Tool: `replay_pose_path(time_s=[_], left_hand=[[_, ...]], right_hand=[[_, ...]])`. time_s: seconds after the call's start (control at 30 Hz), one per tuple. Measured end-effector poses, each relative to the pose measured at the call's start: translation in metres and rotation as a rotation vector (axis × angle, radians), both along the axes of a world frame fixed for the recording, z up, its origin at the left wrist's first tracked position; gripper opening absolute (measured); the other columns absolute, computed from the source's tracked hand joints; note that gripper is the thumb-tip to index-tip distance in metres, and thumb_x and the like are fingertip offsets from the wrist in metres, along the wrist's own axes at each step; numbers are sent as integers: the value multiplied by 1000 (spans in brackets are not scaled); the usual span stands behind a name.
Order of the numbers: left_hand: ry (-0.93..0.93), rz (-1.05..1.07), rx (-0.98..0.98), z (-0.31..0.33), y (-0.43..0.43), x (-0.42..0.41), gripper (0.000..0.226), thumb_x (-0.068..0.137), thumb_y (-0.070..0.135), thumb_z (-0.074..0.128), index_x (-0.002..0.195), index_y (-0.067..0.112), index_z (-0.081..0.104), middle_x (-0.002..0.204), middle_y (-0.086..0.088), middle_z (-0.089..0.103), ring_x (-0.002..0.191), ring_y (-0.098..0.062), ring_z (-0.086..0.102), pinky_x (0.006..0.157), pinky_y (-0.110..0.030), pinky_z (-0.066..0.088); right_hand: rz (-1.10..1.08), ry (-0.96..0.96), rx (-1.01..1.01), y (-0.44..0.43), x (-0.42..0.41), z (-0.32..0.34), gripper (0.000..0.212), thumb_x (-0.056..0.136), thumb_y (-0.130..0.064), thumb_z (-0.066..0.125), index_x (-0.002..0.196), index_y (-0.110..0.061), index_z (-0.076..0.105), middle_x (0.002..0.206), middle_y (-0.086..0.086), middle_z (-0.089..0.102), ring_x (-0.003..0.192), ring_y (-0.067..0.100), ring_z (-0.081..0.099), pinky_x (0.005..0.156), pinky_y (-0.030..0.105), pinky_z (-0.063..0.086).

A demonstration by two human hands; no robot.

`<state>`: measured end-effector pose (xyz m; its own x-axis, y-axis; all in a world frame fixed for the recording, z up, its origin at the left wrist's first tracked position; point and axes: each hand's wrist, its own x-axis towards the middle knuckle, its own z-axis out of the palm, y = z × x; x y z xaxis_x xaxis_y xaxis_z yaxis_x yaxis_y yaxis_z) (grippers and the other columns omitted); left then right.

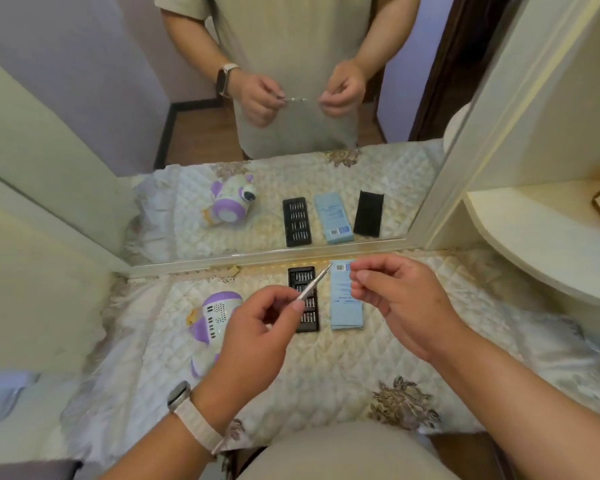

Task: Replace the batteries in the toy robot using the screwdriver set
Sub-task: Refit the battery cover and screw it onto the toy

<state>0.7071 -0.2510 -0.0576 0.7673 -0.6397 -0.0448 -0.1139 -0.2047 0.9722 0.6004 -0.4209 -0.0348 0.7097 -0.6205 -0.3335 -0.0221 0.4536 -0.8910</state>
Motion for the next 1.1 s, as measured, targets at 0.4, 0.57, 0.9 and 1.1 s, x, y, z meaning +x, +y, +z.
replay_pose_path(time_s=[0.4, 0.57, 0.9, 1.1], left_hand=[[26, -146, -147, 51, 80, 60, 6, 75, 34, 70, 79, 33, 75, 78, -18, 57, 63, -5, 51, 47, -14, 46], [-10, -173, -177, 57, 99, 75, 10, 74, 42, 66, 78, 37, 74, 78, -18, 61, 64, -7, 55, 50, -15, 47], [-21, -109, -179, 60, 113, 103, 18, 70, 47, 65, 80, 36, 75, 66, 4, 64, 63, -7, 53, 62, -20, 44], [-48, -156, -174, 62, 112, 119, 19, 71, 46, 65, 81, 32, 75, 70, -13, 61, 63, -11, 52, 60, -28, 43]], right_hand=[[-29, -175, -26, 94, 61, 54, 21, 86, 12, 55, 86, -6, 64, 68, 4, 63, 65, 14, 62, 60, 25, 55], [-39, -227, -67, 118, 74, 63, 24, 83, 11, 58, 85, -11, 66, 70, 3, 65, 70, 16, 66, 63, 28, 57], [-17, -268, -85, 136, 93, 75, 16, 67, -2, 66, 76, -15, 71, 73, 7, 67, 73, 23, 69, 63, 25, 56], [-36, -259, -97, 138, 104, 76, 16, 67, 0, 66, 76, -13, 70, 74, 10, 67, 68, 21, 68, 61, 24, 56]])
